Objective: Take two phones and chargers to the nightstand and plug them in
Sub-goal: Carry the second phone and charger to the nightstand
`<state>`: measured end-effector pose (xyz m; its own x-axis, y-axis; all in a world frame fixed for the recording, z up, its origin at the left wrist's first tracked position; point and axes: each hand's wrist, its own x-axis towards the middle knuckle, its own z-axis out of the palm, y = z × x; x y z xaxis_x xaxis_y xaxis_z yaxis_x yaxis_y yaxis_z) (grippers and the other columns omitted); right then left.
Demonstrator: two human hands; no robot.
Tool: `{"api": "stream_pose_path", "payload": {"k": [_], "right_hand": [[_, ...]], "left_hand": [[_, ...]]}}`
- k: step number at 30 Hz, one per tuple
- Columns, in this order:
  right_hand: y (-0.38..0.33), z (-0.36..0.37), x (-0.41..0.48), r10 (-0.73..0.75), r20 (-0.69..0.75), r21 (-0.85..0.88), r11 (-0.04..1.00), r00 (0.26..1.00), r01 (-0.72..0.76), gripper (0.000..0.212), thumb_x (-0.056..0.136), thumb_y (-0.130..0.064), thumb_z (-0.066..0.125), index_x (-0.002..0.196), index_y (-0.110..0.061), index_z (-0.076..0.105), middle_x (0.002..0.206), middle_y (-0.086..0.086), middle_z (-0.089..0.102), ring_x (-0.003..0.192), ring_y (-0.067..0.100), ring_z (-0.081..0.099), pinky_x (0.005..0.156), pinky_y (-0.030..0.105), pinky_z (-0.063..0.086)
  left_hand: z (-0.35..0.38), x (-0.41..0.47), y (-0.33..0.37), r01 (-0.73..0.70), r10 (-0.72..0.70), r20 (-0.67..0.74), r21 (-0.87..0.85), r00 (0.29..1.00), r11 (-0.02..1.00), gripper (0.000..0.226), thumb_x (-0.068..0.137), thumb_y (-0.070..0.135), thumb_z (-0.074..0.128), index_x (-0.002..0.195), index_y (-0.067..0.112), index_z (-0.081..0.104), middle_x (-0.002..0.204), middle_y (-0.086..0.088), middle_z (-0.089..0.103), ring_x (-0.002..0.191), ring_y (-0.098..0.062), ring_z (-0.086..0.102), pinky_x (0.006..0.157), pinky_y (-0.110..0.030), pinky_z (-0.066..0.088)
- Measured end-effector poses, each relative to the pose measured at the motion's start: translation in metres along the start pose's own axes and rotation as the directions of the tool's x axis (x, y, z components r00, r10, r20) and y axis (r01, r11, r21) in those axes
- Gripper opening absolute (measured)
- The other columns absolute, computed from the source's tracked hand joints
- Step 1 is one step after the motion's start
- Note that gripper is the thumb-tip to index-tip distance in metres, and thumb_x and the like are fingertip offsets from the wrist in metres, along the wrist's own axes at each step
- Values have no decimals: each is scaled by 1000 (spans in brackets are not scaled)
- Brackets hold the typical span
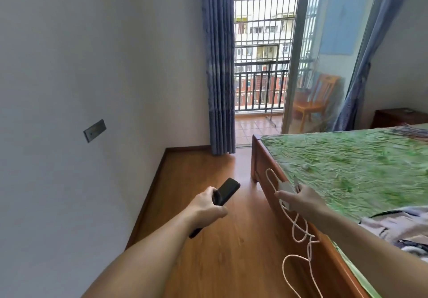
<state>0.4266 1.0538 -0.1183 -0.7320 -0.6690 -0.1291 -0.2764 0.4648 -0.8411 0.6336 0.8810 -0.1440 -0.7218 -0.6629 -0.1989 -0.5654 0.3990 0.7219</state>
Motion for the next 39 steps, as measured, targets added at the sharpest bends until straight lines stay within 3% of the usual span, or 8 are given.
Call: {"api": "stream_pose_path", "payload": {"k": [3,8,12,15,22,29,33,39], "right_hand": [[-12,11,23,-20,6,-8,1000,1000,20,42,75,-39,75,101,-9,61,91,12,69,83,29,66,74,40,53],[-37,40,77,-28,1,-48,998,1000,28,43,77,-43,73,102,-12,58,84,5,65,66,15,60,49,25,38],[-58,70,136,-18,-6,-26,999,1000,18,40,75,-43,74,97,-14,58,81,7,67,66,19,64,54,28,46],[-79,92,185,8,-15,-26,1000,1000,-8,41,75,-43,75,97,-12,60,74,7,66,55,15,57,45,24,38],[-143,130,295,-47,-33,5,999,998,47,60,77,-35,75,127,-9,53,88,8,64,68,18,62,38,16,41],[-183,166,418,-53,-48,-76,996,997,49,49,69,-50,72,98,-12,60,84,11,69,79,29,67,74,44,55],[-192,188,510,-74,-30,-20,997,997,73,49,71,-43,73,101,-6,63,84,12,71,63,19,59,58,29,48],[-213,212,657,-50,-1,-15,999,999,50,27,75,-40,70,76,-17,56,70,-5,54,60,9,51,47,23,39]], "left_hand": [[-15,17,-5,9,-9,-35,2,999,1000,64,64,44,62,123,32,40,111,3,55,92,-14,60,84,-39,57],[-46,65,-25,8,-10,-54,-31,998,999,61,66,43,62,121,34,39,109,4,54,89,-15,61,70,-28,57],[-79,129,-50,-9,6,-66,-51,998,999,57,67,40,62,120,32,42,106,4,56,90,-14,61,76,-32,58],[-110,186,-65,-23,17,-67,-88,998,996,58,67,41,62,120,32,41,104,5,55,90,-14,60,75,-31,56],[-180,296,-78,-66,60,-70,-87,996,994,58,67,41,63,119,34,38,101,9,53,89,-12,58,68,-26,51],[-223,405,-87,-76,70,-68,-86,995,993,52,72,37,64,117,35,38,97,13,50,86,-12,58,59,-19,47],[-246,484,-92,-37,33,-87,-45,996,998,56,68,38,63,120,32,43,99,10,54,89,-12,59,65,-25,50],[-296,612,-89,36,-38,-97,-21,995,999,49,67,39,60,114,33,47,99,2,58,86,-15,62,66,-29,51]]}}
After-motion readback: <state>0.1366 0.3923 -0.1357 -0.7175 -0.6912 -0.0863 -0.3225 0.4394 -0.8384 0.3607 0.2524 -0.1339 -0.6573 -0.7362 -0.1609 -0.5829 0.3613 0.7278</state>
